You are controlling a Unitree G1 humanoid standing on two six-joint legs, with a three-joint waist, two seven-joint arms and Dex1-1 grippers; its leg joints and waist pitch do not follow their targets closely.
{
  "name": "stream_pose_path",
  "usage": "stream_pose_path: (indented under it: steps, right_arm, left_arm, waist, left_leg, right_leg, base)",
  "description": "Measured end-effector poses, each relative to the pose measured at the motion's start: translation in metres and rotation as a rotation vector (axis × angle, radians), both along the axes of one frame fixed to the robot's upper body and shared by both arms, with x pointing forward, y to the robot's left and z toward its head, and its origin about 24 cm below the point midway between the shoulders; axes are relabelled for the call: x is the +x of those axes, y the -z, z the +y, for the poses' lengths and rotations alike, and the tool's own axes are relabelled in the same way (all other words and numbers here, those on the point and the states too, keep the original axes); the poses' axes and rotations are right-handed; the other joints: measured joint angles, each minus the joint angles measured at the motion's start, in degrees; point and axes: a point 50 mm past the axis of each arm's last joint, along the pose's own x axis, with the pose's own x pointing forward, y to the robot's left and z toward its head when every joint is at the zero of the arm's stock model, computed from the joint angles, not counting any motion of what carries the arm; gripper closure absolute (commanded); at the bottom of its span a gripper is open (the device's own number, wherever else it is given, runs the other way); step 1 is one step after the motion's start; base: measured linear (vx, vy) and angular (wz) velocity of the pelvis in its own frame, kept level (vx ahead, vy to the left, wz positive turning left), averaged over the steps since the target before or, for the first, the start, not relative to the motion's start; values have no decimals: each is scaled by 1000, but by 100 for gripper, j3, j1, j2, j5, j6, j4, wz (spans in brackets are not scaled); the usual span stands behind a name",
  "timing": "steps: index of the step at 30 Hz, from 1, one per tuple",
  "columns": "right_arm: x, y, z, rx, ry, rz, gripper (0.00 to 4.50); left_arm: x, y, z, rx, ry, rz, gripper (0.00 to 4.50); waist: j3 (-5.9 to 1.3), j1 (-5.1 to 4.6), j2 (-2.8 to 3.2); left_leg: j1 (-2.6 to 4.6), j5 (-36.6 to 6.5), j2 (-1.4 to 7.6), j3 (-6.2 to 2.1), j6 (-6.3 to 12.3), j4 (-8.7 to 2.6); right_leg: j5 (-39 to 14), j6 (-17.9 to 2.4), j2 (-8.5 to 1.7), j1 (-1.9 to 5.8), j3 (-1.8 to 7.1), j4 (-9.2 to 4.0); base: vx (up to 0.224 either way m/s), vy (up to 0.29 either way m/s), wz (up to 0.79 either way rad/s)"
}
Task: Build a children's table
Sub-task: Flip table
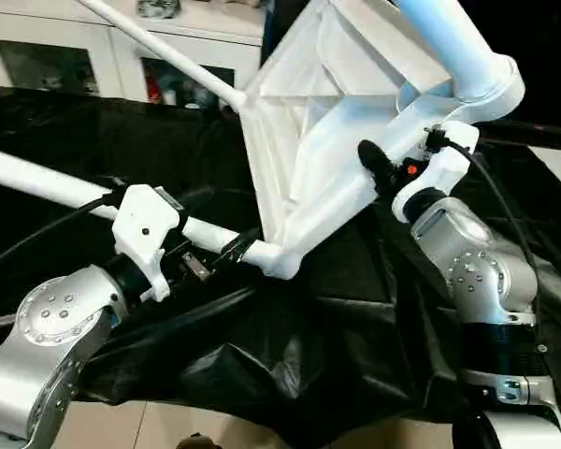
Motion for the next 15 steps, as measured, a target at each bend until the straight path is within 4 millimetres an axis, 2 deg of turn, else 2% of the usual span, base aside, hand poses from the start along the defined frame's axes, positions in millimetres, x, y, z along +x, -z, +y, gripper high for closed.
stream_pose_path:
  steps: [4,7,10,15]
  right_arm:
    - [-1,-9,-8,-105,36,-26,240]
    - [-1,-14,-13,-226,73,-59,240]
    - [-1,-12,-16,-276,110,-52,241]
    - [-1,-13,-22,-319,174,-45,243]
  left_arm:
    - [2,-4,-2,8,4,-21,0]
    - [4,-2,-1,10,0,-10,0]
    - [4,-2,-1,15,-4,-12,0]
    - [5,-2,0,17,-8,-15,0]
  waist:
    - [-5,20,2]
    - [-24,0,-26]
    - [-62,-28,-86]
    - [-69,-79,-96]
  left_leg:
    - [-8,0,-1,30,0,0]
    - [-11,1,7,22,-1,-2]
    - [-11,1,13,10,-1,1]
    - [-11,0,9,10,-1,3]
  right_leg:
    - [-12,19,-14,9,10,0]
    - [-14,21,-6,7,1,0]
    - [-17,21,4,9,-2,0]
    - [-17,21,2,6,2,-5]
  base:
    - [0,0,0]
    - [0,0,0]
    - [0,0,0]
    - [0,0,0]
